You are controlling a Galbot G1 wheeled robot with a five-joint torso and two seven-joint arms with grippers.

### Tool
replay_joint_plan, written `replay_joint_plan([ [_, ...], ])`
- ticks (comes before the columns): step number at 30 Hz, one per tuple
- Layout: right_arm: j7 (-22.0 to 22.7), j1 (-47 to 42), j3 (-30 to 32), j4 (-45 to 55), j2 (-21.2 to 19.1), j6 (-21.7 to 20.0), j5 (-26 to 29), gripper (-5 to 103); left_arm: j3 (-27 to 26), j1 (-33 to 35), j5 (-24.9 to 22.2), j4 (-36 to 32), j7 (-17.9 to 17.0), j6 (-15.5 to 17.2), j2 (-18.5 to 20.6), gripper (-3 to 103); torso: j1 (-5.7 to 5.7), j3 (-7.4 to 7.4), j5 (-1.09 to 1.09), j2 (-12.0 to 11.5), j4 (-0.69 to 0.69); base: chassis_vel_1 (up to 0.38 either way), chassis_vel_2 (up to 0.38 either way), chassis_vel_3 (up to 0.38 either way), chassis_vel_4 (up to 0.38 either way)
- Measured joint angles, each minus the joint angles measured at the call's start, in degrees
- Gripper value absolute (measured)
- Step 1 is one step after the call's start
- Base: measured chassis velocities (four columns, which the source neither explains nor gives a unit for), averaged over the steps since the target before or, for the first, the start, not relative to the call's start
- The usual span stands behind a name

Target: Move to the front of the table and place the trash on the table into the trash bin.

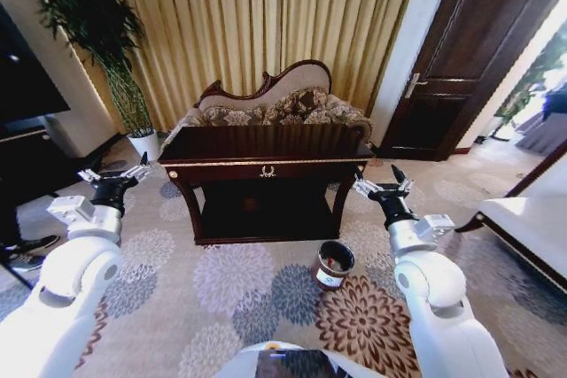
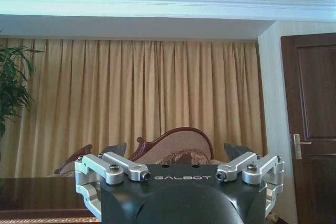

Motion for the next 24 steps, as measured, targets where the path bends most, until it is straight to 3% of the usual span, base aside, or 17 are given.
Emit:
replay_joint_plan([
  [24,0.01,-1.53,-0.05,0.20,1.20,0.13,-1.57,100,-3.30,2.57,-0.94,-1.07,0.34,-0.10,-0.11,100,0.03,0.01,0.00,-0.01,0.00,0.209,-0.199,-0.208,0.199],
])
